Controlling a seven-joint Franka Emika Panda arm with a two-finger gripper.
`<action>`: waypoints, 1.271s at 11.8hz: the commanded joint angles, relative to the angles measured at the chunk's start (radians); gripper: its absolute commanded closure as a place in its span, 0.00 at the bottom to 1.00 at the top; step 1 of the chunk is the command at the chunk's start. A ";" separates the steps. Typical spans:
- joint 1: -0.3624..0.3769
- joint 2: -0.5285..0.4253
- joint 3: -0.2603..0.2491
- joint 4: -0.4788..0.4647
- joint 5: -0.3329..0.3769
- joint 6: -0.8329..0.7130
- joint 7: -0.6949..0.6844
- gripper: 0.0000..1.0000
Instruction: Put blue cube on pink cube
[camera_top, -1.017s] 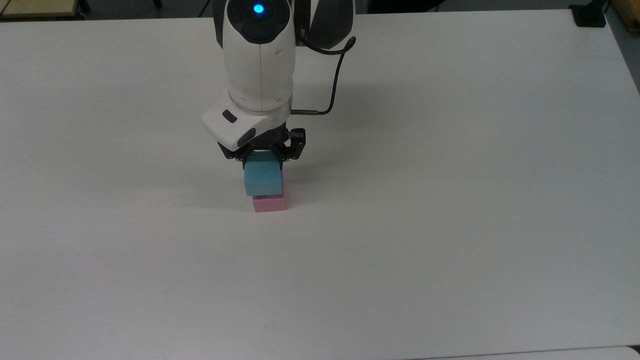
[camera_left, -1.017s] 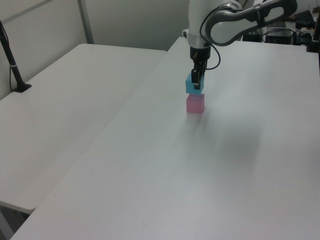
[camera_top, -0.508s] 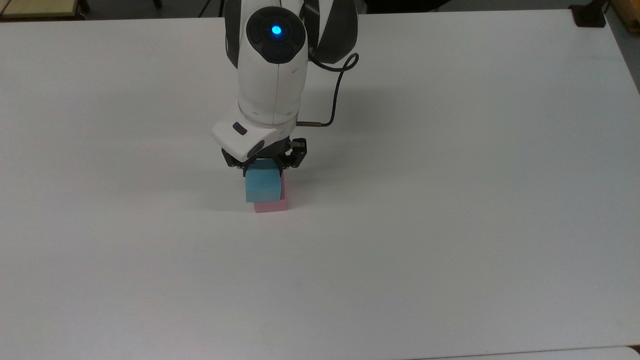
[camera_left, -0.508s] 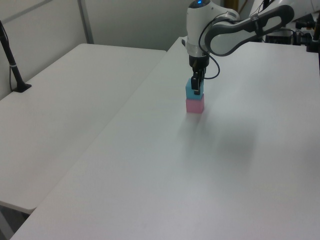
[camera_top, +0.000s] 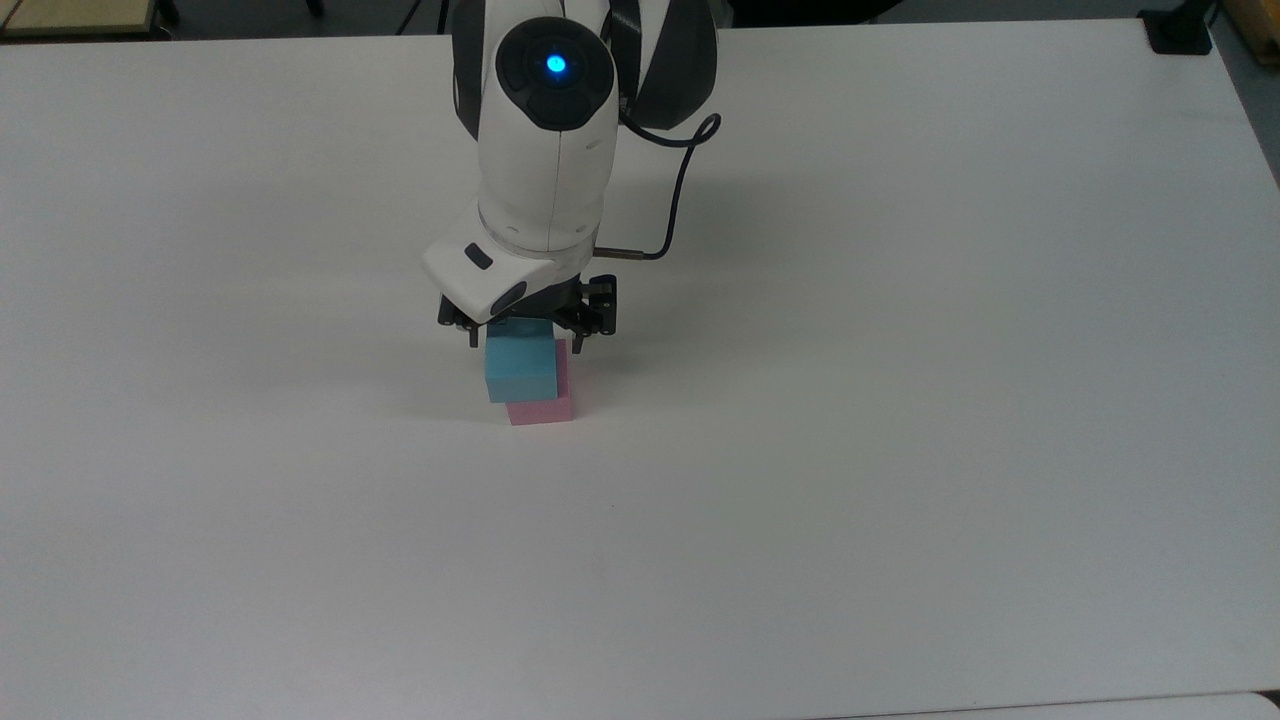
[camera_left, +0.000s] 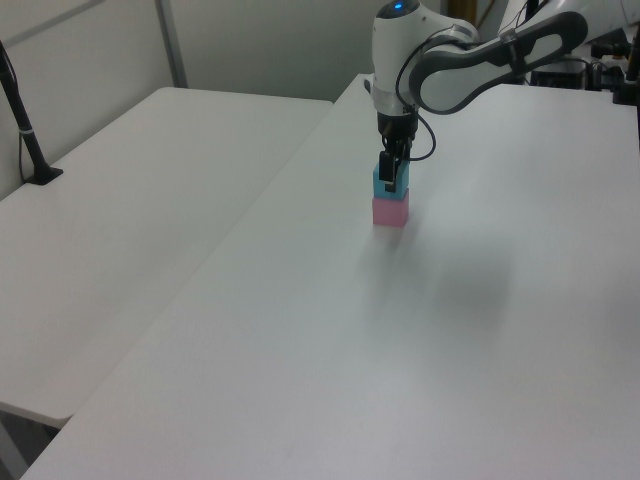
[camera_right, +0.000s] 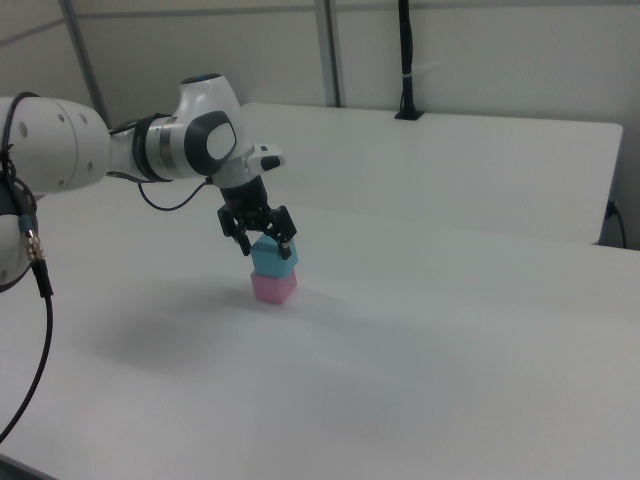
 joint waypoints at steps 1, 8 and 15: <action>0.007 -0.060 -0.001 -0.016 -0.014 0.005 0.053 0.00; -0.056 -0.359 -0.016 0.005 0.101 -0.338 0.147 0.00; -0.096 -0.510 -0.075 -0.027 0.156 -0.448 -0.049 0.00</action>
